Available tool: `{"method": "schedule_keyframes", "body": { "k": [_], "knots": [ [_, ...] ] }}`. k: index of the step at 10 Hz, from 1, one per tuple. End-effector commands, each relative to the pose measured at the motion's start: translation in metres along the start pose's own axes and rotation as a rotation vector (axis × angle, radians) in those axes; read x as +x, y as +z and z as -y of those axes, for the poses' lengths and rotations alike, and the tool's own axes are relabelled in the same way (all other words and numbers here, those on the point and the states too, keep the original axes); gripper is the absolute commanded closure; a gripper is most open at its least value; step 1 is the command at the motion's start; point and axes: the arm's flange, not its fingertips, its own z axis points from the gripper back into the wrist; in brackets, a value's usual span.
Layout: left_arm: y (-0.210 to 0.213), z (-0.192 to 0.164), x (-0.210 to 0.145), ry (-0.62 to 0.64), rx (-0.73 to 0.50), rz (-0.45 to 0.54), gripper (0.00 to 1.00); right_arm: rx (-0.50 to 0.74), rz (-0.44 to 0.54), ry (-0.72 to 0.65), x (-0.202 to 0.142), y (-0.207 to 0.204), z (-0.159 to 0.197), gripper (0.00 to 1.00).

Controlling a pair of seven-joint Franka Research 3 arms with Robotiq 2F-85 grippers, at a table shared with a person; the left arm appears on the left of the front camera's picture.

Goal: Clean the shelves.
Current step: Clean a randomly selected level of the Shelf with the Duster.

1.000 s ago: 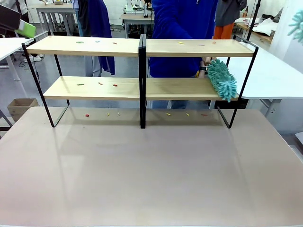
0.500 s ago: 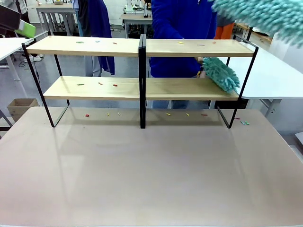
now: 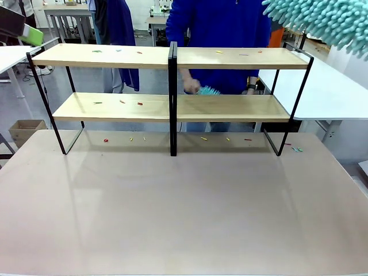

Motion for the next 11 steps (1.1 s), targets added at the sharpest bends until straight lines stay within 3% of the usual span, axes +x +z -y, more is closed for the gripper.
{"method": "schedule_keyframes", "body": {
  "k": [1, 2, 4, 7, 9, 11],
  "knots": [
    [0.0, 0.0, 0.0, -0.005, -0.003, 0.0, 0.0, -0.011, -0.003, 0.005, 0.004, -0.002, -0.003, 0.87],
    [0.0, 0.0, 0.0, -0.005, -0.003, 0.0, 0.0, -0.034, -0.038, -0.02, 0.028, -0.014, -0.013, 0.87],
    [0.0, 0.0, 0.0, -0.005, -0.003, 0.0, 0.0, -0.136, -0.099, -0.208, 0.104, -0.029, -0.04, 0.87],
    [0.0, 0.0, 0.0, -0.005, -0.003, 0.0, 0.0, -0.146, -0.258, -0.286, 0.217, -0.076, -0.069, 0.87],
    [0.0, 0.0, 0.0, -0.005, -0.003, 0.0, 0.0, -0.199, -0.202, -0.302, 0.268, -0.112, -0.085, 0.87],
    [0.0, 0.0, 0.0, -0.005, -0.003, 0.0, 0.0, -0.204, -0.25, -0.345, 0.284, -0.141, -0.087, 0.87]
  ]
}}
